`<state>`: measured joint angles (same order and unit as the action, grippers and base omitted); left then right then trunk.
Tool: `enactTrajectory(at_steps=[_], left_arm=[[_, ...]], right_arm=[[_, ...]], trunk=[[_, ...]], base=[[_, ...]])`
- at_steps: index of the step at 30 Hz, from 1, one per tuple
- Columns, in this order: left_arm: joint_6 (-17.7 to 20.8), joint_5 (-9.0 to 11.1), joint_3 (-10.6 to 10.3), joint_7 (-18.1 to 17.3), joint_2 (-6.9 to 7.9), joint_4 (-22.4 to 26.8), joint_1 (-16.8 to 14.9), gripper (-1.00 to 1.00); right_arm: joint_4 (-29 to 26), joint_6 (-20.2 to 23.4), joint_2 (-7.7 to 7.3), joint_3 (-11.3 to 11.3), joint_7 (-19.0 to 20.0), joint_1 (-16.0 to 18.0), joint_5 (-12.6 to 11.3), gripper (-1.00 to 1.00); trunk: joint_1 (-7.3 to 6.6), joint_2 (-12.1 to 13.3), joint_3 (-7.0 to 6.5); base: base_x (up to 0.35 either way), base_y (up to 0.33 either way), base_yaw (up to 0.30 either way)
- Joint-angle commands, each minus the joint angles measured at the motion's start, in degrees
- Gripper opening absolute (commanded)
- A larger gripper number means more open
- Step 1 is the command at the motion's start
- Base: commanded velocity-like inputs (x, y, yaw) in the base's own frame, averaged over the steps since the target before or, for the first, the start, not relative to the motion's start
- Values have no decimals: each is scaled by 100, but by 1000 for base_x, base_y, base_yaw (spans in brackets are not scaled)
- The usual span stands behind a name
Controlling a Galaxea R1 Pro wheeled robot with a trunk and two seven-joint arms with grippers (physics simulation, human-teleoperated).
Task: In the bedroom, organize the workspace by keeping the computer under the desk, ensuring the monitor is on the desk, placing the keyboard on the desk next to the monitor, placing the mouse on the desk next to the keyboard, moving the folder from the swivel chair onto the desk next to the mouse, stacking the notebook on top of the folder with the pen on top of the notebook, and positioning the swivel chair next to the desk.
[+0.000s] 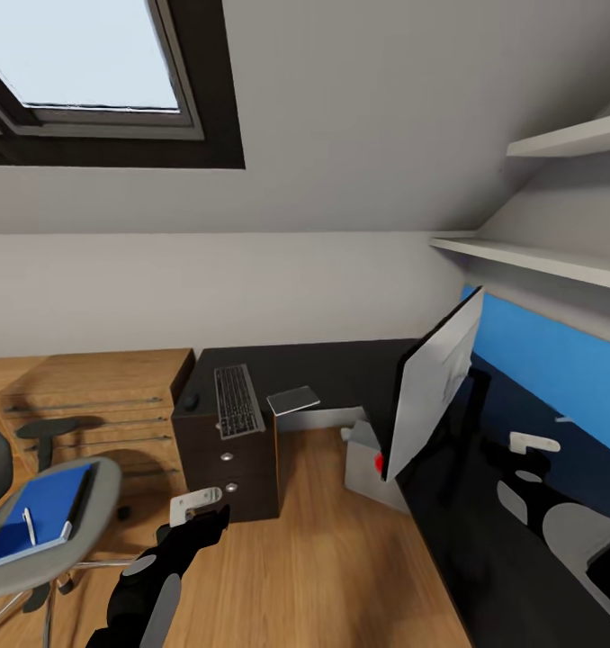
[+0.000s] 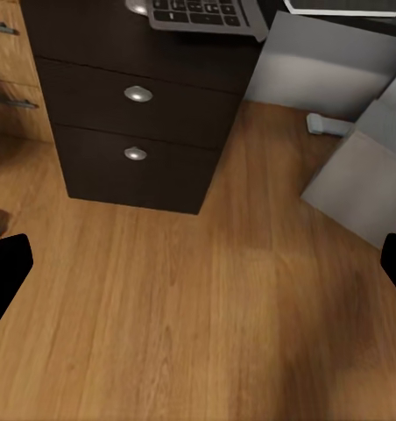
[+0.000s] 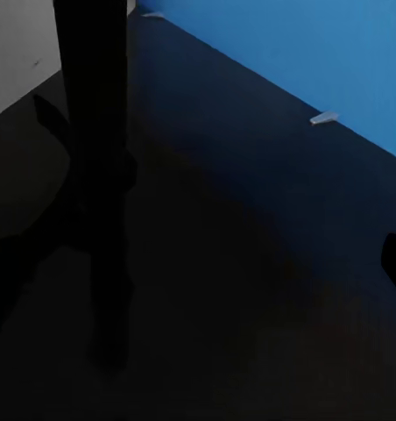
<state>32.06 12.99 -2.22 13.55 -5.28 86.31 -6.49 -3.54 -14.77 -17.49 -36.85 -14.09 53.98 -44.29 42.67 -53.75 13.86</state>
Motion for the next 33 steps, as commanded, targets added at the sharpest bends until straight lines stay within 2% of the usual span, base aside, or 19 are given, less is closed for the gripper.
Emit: enactTrajectory(at_steps=[1, 20, 33], left_arm=[[20, 61, -6, 52, 1, 6, -4, 100], [23, 64, -6, 52, 1, 0, -3, 100], [27, 62, -13, 52, 0, 0, -3, 100]], right_arm=[[-13, -9, -3, -49, -23, 2, -45, 100], [-50, -57, 6, -57, -17, 0, -36, 100], [-7, -51, 7, -80, -7, -1, -33, 100]], trunk=[[3, -5, 8], [3, -5, 8], [3, -5, 8]], base=[[159, 1, 0], [27, 0, 0], [164, 0, 0]])
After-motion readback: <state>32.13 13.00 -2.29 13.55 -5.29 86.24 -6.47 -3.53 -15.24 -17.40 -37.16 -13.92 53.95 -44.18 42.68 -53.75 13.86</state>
